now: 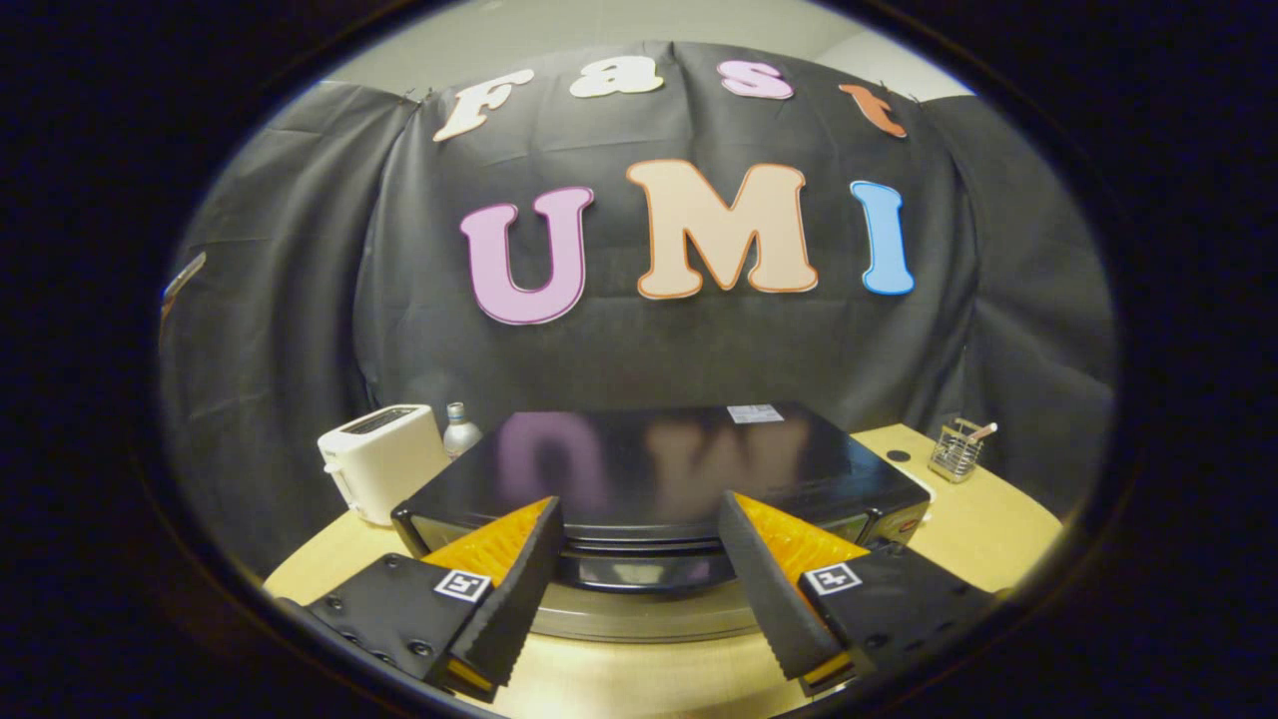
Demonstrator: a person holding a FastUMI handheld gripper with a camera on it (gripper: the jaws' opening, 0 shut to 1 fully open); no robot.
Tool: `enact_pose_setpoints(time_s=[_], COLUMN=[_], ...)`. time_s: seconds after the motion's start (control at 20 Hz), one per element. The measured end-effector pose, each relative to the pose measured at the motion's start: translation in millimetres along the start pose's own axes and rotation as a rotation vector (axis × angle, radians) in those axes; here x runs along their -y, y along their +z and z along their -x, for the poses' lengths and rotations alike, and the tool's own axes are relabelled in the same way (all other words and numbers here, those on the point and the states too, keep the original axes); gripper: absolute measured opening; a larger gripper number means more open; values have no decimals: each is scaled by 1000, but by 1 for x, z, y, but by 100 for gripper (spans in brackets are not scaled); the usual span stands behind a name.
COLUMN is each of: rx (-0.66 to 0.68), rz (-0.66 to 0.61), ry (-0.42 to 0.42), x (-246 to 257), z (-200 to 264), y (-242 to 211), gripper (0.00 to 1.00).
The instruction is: Open the toaster oven, put the food inside, and close the toaster oven door.
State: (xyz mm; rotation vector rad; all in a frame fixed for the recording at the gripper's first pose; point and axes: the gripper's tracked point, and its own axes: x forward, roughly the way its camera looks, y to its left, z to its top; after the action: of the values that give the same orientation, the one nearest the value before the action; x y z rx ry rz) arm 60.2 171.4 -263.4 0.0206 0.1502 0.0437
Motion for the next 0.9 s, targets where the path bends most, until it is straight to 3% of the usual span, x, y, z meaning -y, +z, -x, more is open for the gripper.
enact_pose_setpoints(time_s=[0.45,0.9], rx=[134,-38], rz=[-19,-7], ry=[-6,67], x=[1,2], z=[25,64], y=[-6,-31], gripper=[97,96])
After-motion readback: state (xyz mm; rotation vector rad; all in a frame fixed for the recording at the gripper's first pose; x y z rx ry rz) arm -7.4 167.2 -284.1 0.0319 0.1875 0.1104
